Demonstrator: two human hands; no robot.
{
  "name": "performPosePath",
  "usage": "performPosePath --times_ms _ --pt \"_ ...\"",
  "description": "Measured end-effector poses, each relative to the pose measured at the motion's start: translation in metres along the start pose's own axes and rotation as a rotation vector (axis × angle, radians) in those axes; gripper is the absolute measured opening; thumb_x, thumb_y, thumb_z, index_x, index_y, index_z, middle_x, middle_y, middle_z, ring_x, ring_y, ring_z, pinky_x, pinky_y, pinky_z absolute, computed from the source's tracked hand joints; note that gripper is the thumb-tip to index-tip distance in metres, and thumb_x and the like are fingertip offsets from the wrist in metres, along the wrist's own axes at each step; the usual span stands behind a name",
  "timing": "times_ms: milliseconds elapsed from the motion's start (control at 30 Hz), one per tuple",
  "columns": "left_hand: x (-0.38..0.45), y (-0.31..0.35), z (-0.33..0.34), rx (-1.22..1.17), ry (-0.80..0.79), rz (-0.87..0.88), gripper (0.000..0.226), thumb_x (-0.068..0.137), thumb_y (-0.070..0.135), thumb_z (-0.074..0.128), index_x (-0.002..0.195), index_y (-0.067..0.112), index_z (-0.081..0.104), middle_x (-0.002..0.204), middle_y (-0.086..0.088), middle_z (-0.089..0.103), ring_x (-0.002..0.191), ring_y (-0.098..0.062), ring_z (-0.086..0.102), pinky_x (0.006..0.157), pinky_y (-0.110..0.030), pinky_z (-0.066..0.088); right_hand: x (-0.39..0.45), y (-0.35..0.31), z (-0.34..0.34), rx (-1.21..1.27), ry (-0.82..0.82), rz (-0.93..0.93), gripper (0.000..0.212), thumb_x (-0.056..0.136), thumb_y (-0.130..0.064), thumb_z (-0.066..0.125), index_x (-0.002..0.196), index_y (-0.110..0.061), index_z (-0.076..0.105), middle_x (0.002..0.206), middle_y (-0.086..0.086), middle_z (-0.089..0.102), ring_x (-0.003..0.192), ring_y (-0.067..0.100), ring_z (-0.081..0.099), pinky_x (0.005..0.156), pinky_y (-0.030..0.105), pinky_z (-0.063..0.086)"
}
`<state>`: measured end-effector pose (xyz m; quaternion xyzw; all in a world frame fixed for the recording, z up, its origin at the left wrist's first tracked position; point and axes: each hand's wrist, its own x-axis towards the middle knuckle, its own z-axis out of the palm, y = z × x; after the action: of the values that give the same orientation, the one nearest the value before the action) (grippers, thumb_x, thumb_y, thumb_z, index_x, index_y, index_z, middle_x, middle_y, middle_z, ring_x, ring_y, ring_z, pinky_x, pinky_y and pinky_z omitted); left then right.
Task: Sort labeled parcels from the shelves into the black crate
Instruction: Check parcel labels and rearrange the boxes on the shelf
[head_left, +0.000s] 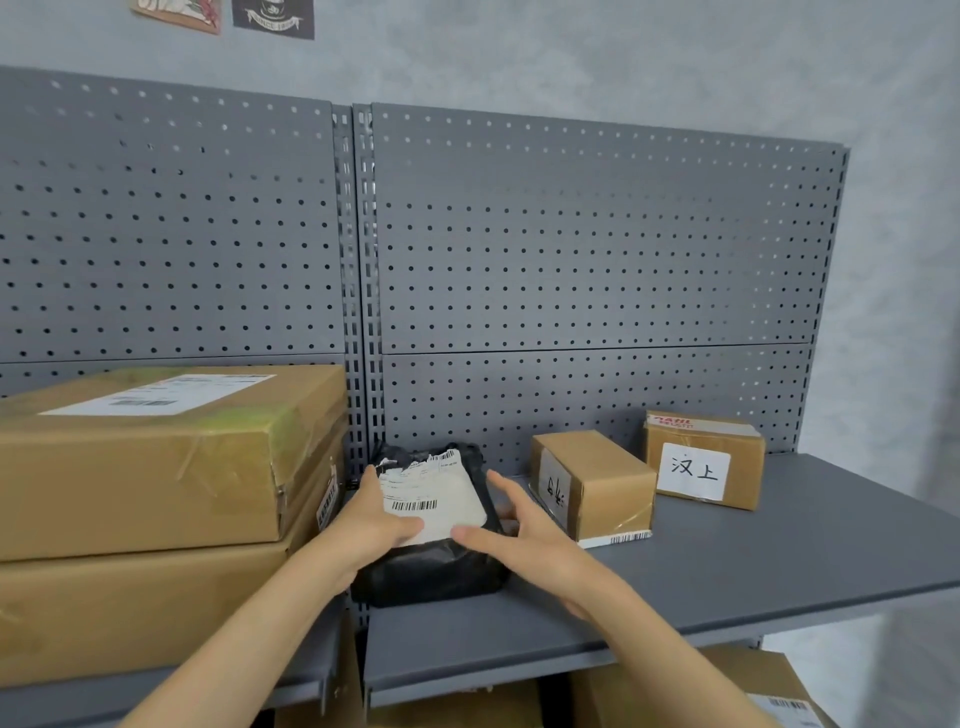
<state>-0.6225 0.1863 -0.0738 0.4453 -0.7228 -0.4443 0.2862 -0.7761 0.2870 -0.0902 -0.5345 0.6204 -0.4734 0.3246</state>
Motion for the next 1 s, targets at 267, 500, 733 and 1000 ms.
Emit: performPosePath --times_ms 267,500,733,1000 --pt "0.006 0.012 0.007 0.273 0.129 0.026 0.087 0.086 0.028 0.06 0.149 0.017 0.002 0.157 -0.01 0.005 0.144 -0.027 0.006 0.116 -0.044 0.013 0.012 -0.004 -0.06 -0.368 0.707 -0.292 0.037 0.079 -0.023 0.07 0.114 -0.02 0.057 0.111 0.0 0.051 0.108 0.016 0.048 0.092 0.029 0.043" --pt "0.006 0.025 0.024 0.335 0.124 0.138 0.085 0.085 0.029 0.06 0.148 0.017 0.005 0.157 -0.01 0.007 0.144 -0.028 0.001 0.114 -0.043 0.011 0.011 0.011 -0.091 -0.659 0.987 -0.186 0.049 0.072 -0.029 0.072 0.118 -0.023 0.057 0.118 0.009 0.05 0.113 0.031 0.038 0.093 0.035 0.032" --pt "0.005 0.033 0.029 0.313 0.114 0.162 0.08 0.086 0.027 0.059 0.148 0.02 0.009 0.156 -0.008 0.012 0.144 -0.026 0.002 0.114 -0.043 0.012 0.01 0.027 -0.142 -0.653 0.446 0.236 0.092 0.062 -0.05 0.079 0.139 -0.039 0.031 0.146 0.01 0.026 0.138 0.032 0.013 0.112 0.047 0.016" --pt "0.001 0.043 0.038 0.257 0.08 0.239 0.078 0.087 0.03 0.061 0.148 0.02 0.014 0.154 -0.008 0.016 0.143 -0.024 0.009 0.113 -0.041 0.015 0.006 0.022 -0.142 -0.191 0.502 0.087 0.065 0.062 -0.034 0.084 0.12 -0.028 0.054 0.123 0.001 0.053 0.112 0.019 0.052 0.093 0.036 0.046"
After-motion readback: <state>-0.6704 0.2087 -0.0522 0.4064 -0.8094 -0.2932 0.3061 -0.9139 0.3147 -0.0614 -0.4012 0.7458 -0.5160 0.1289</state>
